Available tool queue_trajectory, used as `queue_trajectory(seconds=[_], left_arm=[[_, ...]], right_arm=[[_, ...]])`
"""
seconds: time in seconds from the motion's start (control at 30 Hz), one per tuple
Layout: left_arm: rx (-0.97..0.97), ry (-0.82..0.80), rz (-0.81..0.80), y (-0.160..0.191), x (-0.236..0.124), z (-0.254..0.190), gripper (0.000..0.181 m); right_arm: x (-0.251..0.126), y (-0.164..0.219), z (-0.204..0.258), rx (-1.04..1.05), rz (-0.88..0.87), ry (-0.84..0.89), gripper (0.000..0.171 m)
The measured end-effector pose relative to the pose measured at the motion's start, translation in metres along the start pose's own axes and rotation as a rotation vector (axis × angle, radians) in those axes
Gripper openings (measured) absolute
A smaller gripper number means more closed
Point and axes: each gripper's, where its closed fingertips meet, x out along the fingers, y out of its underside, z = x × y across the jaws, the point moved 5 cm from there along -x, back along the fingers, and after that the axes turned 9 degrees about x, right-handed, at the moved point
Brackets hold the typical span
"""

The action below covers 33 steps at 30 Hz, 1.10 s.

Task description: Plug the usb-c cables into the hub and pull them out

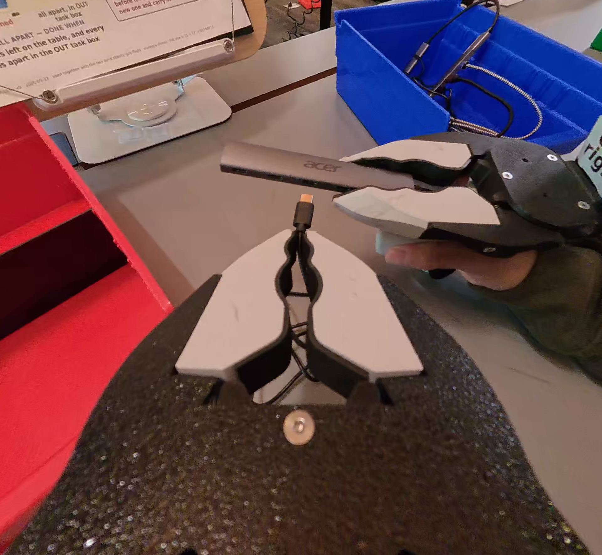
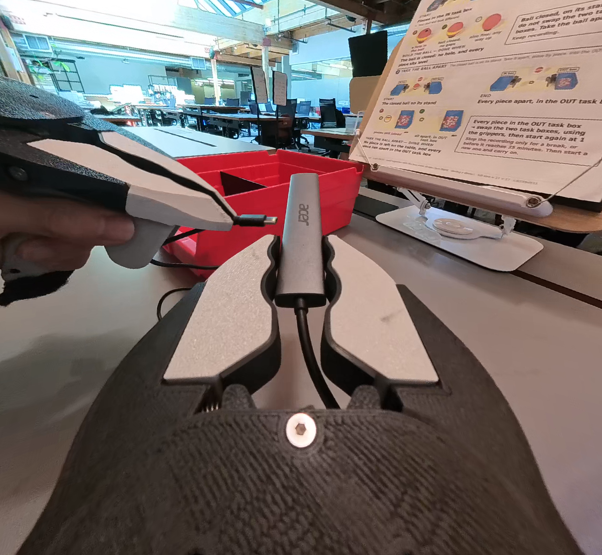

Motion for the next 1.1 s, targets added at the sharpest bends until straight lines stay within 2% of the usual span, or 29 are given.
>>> queue_trajectory(seconds=[0.03, 0.8, 1.1], left_arm=[[0.008, -0.002, -0.001, -0.0006, 0.0001, -0.0011, 0.002], [0.101, -0.072, 0.030, -0.0010, 0.0009, -0.0046, 0.002], [0.089, -0.074, 0.002, -0.0047, -0.0024, -0.0037, 0.002]], right_arm=[[0.0003, 0.0002, 0.0006, 0.000, 0.001, -0.001, 0.025], [0.0036, 0.0034, 0.0093, -0.049, 0.028, -0.008, 0.025], [0.0035, 0.0027, 0.0049, -0.004, 0.028, -0.008, 0.025]])
